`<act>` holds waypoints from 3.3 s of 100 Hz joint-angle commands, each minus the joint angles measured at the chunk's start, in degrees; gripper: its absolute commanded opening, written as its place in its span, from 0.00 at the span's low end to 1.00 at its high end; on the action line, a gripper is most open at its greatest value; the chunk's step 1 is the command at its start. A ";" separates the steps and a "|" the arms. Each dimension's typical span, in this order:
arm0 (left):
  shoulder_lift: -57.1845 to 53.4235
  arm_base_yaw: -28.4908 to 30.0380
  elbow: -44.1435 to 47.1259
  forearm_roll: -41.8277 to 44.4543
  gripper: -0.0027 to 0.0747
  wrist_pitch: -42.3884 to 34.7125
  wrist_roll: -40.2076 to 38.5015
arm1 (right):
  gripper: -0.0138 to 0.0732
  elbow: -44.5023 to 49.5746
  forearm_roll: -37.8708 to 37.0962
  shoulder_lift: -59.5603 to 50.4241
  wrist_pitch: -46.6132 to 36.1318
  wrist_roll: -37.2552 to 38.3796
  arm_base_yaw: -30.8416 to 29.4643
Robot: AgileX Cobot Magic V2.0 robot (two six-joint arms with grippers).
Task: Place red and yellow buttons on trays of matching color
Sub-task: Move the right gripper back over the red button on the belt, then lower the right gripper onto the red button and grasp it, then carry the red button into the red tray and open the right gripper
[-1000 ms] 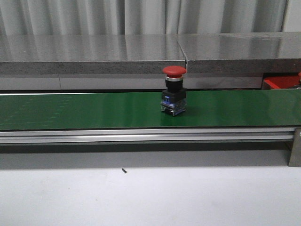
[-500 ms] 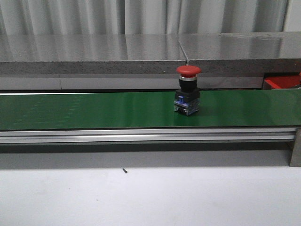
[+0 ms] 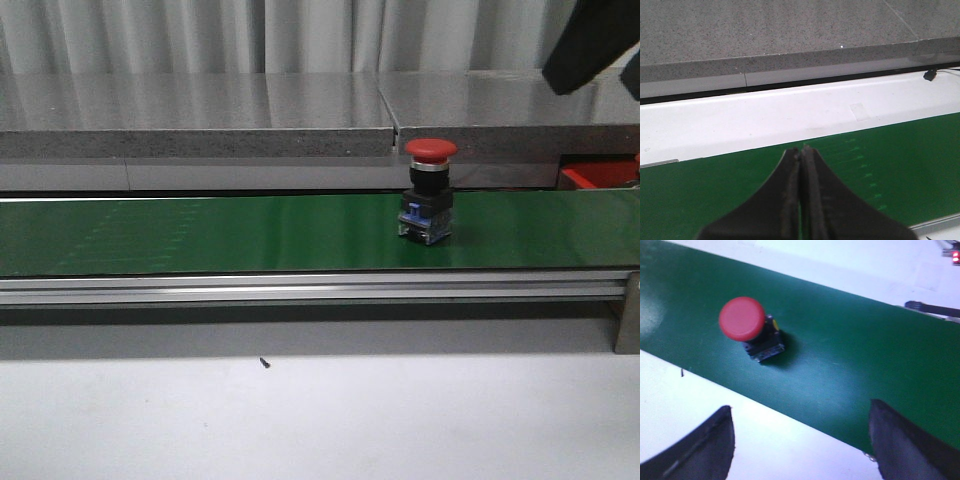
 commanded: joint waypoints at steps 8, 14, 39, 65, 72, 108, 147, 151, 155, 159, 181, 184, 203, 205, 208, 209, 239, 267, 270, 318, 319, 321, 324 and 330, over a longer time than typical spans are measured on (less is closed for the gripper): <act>-0.42 -0.37 -1.67 -1.14 0.01 -4.19 -0.03 | 0.80 -8.37 0.27 5.14 3.88 -1.36 2.04; -0.42 -0.37 -1.67 -1.14 0.01 -4.19 -0.03 | 0.80 -10.97 0.13 7.43 6.09 -2.72 2.90; -0.42 -0.37 -1.67 -1.14 0.01 -4.19 -0.03 | 0.80 -17.31 -2.15 15.98 10.34 -6.40 5.08; -0.42 -0.37 -1.67 -1.14 0.01 -4.24 -0.03 | 0.80 -19.08 -2.15 20.63 8.57 -6.88 5.08; -0.42 -0.37 -1.67 -1.14 0.01 -4.33 -0.03 | 0.80 -19.08 -2.15 21.52 7.20 -6.88 5.08; -0.42 -0.37 -1.67 -1.14 0.01 -5.21 -0.03 | 0.33 -19.08 -1.78 22.13 3.74 -6.88 5.08; -0.42 -0.37 -1.67 -1.14 0.01 -5.21 -0.03 | 0.19 -17.37 -1.70 14.69 1.81 -6.88 -0.25; -0.42 -0.37 -1.67 -1.14 0.01 -5.21 -0.03 | 0.19 -17.00 -1.70 13.70 1.81 -6.88 -2.24; -0.42 -0.37 -1.67 -1.14 0.01 -5.21 -0.03 | 0.19 -16.47 -1.70 12.92 1.74 -6.88 -4.14; -0.42 -0.37 -1.67 -1.14 0.01 -5.21 -0.03 | 0.19 -15.87 -1.76 12.14 1.74 -6.88 -6.48; -0.42 -0.37 -1.67 -1.14 0.01 -5.25 -0.03 | 0.19 -13.15 -1.70 10.45 0.83 -6.88 -19.42; -0.42 -0.37 -1.67 -1.14 0.01 -5.25 -0.03 | 0.18 -12.89 -1.70 10.45 0.68 -6.88 -21.26; -0.42 -0.37 -1.67 -1.14 0.01 -5.35 -0.03 | 0.18 -11.25 -1.62 10.45 -1.44 -6.82 -28.49; -0.42 -0.37 -1.67 -1.14 0.01 -5.35 -0.03 | 0.18 -11.09 -1.62 10.45 -2.05 -6.82 -29.00; -0.42 -0.37 -1.67 -1.14 0.01 -5.35 -0.03 | 0.18 -10.67 -1.62 10.45 -3.02 -6.75 -29.63; -0.42 -0.37 -1.67 -1.14 0.01 -5.35 -0.03 | 0.18 -10.60 -1.62 10.45 -3.46 -6.75 -29.79; -0.42 -0.37 -1.67 -1.14 0.01 -5.35 -0.03 | 0.03 -10.05 -1.58 10.69 -10.65 -5.46 -32.73; -0.42 -0.37 -1.67 -1.14 0.01 -5.35 -0.03 | 0.03 -12.67 -1.30 15.83 -10.00 -4.23 -32.73; -0.42 -0.37 -1.67 -1.14 0.01 -5.35 -0.03 | 0.03 -13.16 -1.25 16.63 -10.00 -4.23 -32.73; -0.69 -0.37 -1.67 -1.14 0.01 -5.23 -0.03 | 0.03 -22.14 1.40 28.10 -11.38 -3.81 -32.73; -0.69 -0.37 -1.67 -1.14 0.01 -5.23 -0.03 | 0.03 -22.14 1.40 28.38 -11.44 -3.81 -32.73; -0.69 -0.37 -1.67 -1.14 0.01 -5.23 -0.03 | 0.03 -22.14 1.55 28.64 -11.76 -3.81 -32.73; -0.69 -0.37 -1.67 -1.14 0.01 -5.23 -0.03 | 0.03 -22.14 1.55 29.14 -12.21 -3.81 -32.73; -1.21 -0.37 -1.67 -1.14 0.01 -5.23 -0.03 | 0.03 -22.14 1.55 30.11 -13.10 -3.81 -32.73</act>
